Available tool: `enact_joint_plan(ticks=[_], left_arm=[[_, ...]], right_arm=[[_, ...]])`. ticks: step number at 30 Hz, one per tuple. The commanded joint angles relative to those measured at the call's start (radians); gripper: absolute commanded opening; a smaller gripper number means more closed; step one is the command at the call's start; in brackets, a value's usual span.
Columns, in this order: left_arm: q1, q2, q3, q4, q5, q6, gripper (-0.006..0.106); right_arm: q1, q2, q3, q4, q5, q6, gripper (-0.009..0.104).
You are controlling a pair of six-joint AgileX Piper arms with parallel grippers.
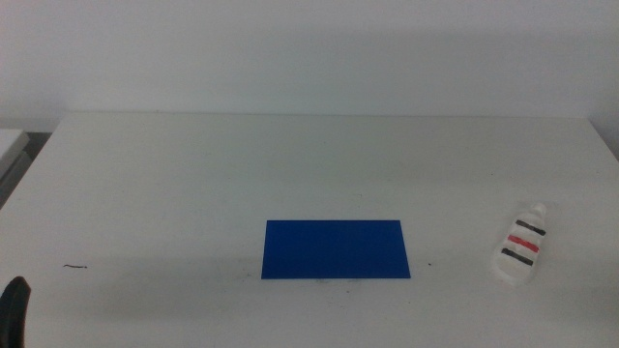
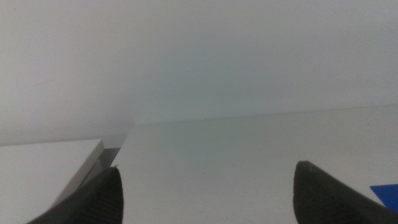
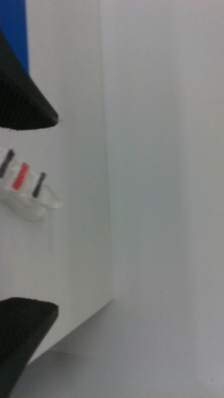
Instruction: Use one arm to grab the shoe from the table and place it on the mat.
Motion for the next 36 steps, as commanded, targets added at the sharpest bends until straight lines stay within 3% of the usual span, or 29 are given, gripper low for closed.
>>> enact_joint_plan(ticks=[1, 7, 14, 20, 22, 24, 27, 31, 33, 36], left_arm=[[0.000, 0.005, 0.000, -0.004, -0.012, -0.001, 0.094], [0.000, 0.005, 0.000, -0.004, -0.012, -0.001, 0.094], [0.000, 0.005, 0.000, -0.004, -0.012, -0.001, 0.094], [0.000, 0.005, 0.000, -0.004, -0.012, -0.001, 0.094], [0.000, 0.005, 0.000, -0.004, -0.012, -0.001, 0.094], [0.000, 0.005, 0.000, -0.004, -0.012, -0.001, 0.094], [0.000, 0.005, 0.000, -0.004, -0.012, -0.001, 0.094], [0.000, 0.005, 0.000, -0.004, -0.012, -0.001, 0.094], [0.000, 0.005, 0.000, -0.004, -0.012, -0.001, 0.094], [0.000, 0.005, 0.000, -0.004, -0.012, -0.001, 0.094]], right_arm=[[0.005, -0.005, 0.003, -0.012, 0.014, -0.002, 0.084], [0.005, 0.090, -0.212, -0.008, 0.308, -0.002, 0.084], [0.005, 0.483, -0.599, 0.016, 0.622, -0.002, 0.084], [0.005, 0.889, -0.868, 0.172, 0.821, 0.091, 0.084], [0.007, 1.027, -0.917, 0.233, 0.842, 0.126, 0.084], [0.032, 1.146, -0.947, 0.248, 0.803, 0.166, 0.084], [0.047, 1.297, -0.984, 0.218, 0.721, 0.366, 0.083], [0.051, 1.502, -1.064, 0.049, 0.731, 0.585, 0.080], [0.073, 1.599, -1.104, -0.013, 0.724, 0.638, 0.076], [0.113, 1.708, -1.157, -0.046, 0.690, 0.660, 0.073]])
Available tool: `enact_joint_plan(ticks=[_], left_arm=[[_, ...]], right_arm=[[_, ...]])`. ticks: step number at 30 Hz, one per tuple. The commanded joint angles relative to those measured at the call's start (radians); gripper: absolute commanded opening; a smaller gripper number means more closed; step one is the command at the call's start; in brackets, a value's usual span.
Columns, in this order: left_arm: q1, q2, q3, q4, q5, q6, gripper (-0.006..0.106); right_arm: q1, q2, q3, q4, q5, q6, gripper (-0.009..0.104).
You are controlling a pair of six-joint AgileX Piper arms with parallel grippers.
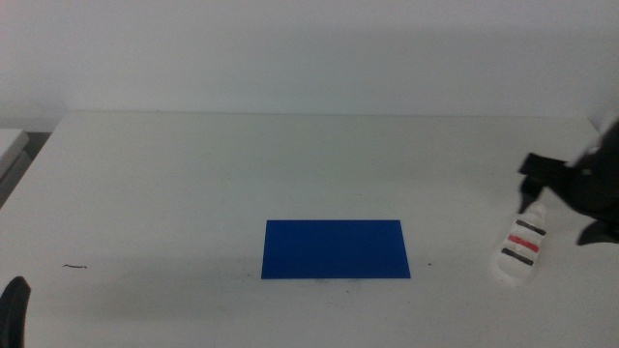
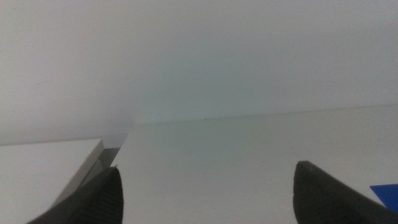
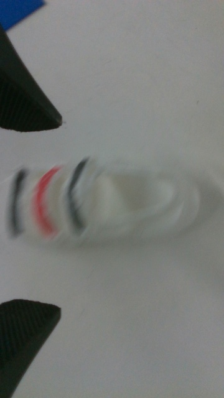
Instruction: Use one arm to grab the shoe from the table and place it on the mat.
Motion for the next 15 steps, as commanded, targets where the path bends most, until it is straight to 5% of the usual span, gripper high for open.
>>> enact_joint_plan(ticks=[1, 10, 12, 15], left_arm=[[0.000, 0.005, 0.000, -0.004, -0.012, -0.001, 0.094], [0.000, 0.005, 0.000, -0.004, -0.012, -0.001, 0.094], [0.000, 0.005, 0.000, -0.004, -0.012, -0.001, 0.094], [0.000, 0.005, 0.000, -0.004, -0.012, -0.001, 0.094]], right_arm=[[0.030, 0.068, -0.041, -0.038, -0.043, 0.028, 0.072], [0.038, 0.248, -0.078, -0.076, -0.102, 0.044, 0.064], [0.038, 0.266, -0.078, -0.076, -0.105, 0.044, 0.048], [0.051, 0.259, -0.088, -0.076, -0.098, 0.044, 0.009]])
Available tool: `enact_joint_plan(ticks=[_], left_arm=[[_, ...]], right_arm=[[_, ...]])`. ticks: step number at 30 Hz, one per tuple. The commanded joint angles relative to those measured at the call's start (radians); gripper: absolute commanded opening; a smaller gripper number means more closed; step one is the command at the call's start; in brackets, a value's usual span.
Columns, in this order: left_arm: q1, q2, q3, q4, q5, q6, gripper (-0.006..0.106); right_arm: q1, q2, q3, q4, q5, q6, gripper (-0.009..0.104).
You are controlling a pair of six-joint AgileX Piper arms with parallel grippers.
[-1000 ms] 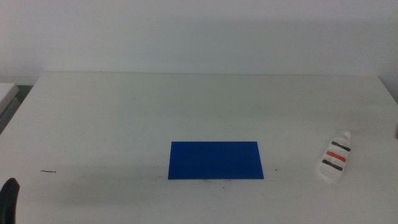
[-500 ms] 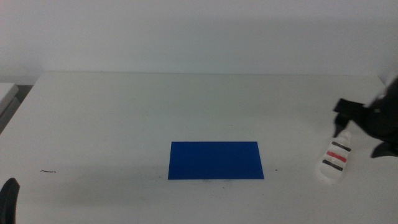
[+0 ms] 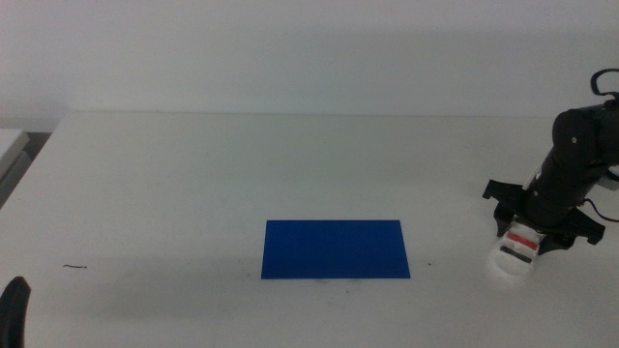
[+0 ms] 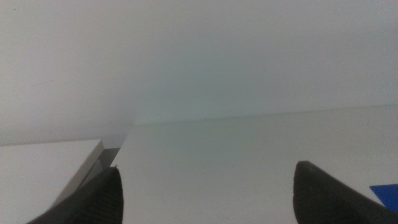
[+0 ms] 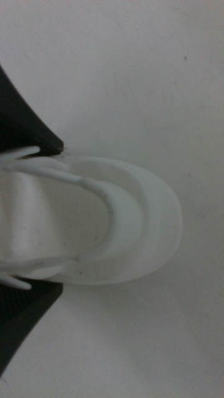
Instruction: Use one arm to grab the shoe from the table and place it on the mat.
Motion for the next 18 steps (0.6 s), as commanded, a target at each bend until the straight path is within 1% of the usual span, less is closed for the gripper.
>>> enact_joint_plan(ticks=[1, 2, 3, 6, 8, 10, 12, 14, 18], left_arm=[[0.000, 0.005, 0.000, -0.004, -0.012, -0.001, 0.094], [0.000, 0.005, 0.000, -0.004, -0.012, -0.001, 0.094], [0.000, 0.005, 0.000, -0.004, -0.012, -0.001, 0.094], [0.000, 0.005, 0.000, -0.004, -0.012, -0.001, 0.094], [0.000, 0.005, 0.000, -0.004, -0.012, -0.001, 0.094], [0.000, 0.005, 0.000, -0.004, -0.012, -0.001, 0.094], [0.000, 0.005, 0.000, -0.004, -0.012, -0.001, 0.094], [0.000, 0.005, 0.000, -0.004, -0.012, -0.001, 0.094], [0.000, 0.005, 0.000, -0.004, -0.012, -0.001, 0.094]], right_arm=[[0.024, -0.020, -0.023, -0.012, 0.015, 0.002, -0.001], [0.046, -0.036, -0.043, -0.014, 0.042, 0.014, -0.001], [0.074, -0.050, -0.067, -0.016, 0.078, 0.024, 0.002], [0.180, -0.047, -0.191, -0.051, 0.179, 0.093, 0.016], [0.266, -0.017, -0.280, -0.070, 0.209, 0.147, 0.017], [0.340, 0.027, -0.366, -0.070, 0.234, 0.184, 0.015], [0.409, 0.082, -0.451, -0.061, 0.259, 0.212, 0.013], [0.455, 0.144, -0.530, -0.034, 0.292, 0.218, 0.012], [0.491, 0.216, -0.585, 0.023, 0.301, 0.252, 0.012]])
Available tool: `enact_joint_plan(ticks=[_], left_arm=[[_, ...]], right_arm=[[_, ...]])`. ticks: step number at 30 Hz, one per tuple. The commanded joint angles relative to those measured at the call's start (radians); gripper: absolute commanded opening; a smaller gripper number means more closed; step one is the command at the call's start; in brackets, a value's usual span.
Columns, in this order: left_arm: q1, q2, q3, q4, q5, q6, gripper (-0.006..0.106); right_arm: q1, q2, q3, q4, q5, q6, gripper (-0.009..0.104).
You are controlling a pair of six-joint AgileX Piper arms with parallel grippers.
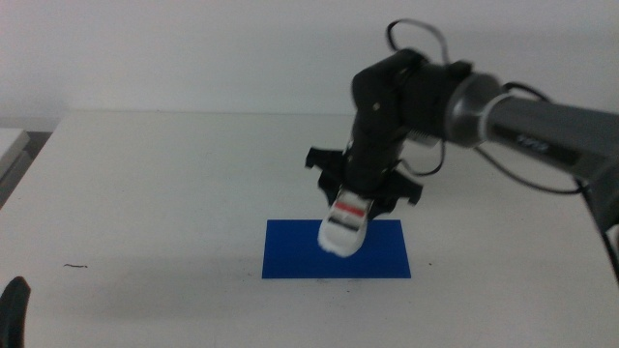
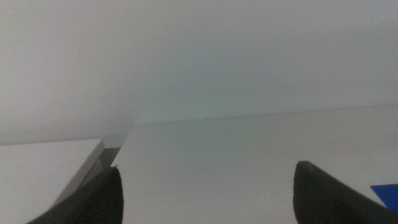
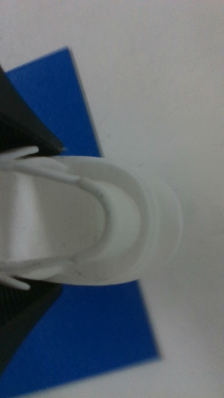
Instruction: Use one arm to grab the shoe from the table and place it on the mat.
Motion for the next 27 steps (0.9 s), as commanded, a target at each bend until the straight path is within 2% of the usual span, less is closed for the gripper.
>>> enact_joint_plan(ticks=[1, 6, 19, 23, 27], left_arm=[[0.000, 0.005, 0.000, -0.004, -0.012, -0.001, 0.094], [0.000, 0.005, 0.000, -0.004, -0.012, -0.001, 0.094], [0.000, 0.005, 0.000, -0.004, -0.012, -0.001, 0.094], [0.000, 0.005, 0.000, -0.004, -0.012, -0.001, 0.094], [0.000, 0.005, 0.000, -0.004, -0.012, -0.001, 0.094]], right_arm=[[0.012, 0.023, -0.020, 0.005, 0.023, 0.034, 0.012], [0.014, 0.030, -0.020, 0.046, 0.048, 0.028, 0.012], [0.012, 0.030, -0.020, 0.051, -0.002, 0.061, 0.012], [0.012, 0.030, -0.020, -0.002, 0.036, 0.354, 0.012], [0.042, 0.030, -0.024, -0.079, 0.092, 0.819, 0.012]])
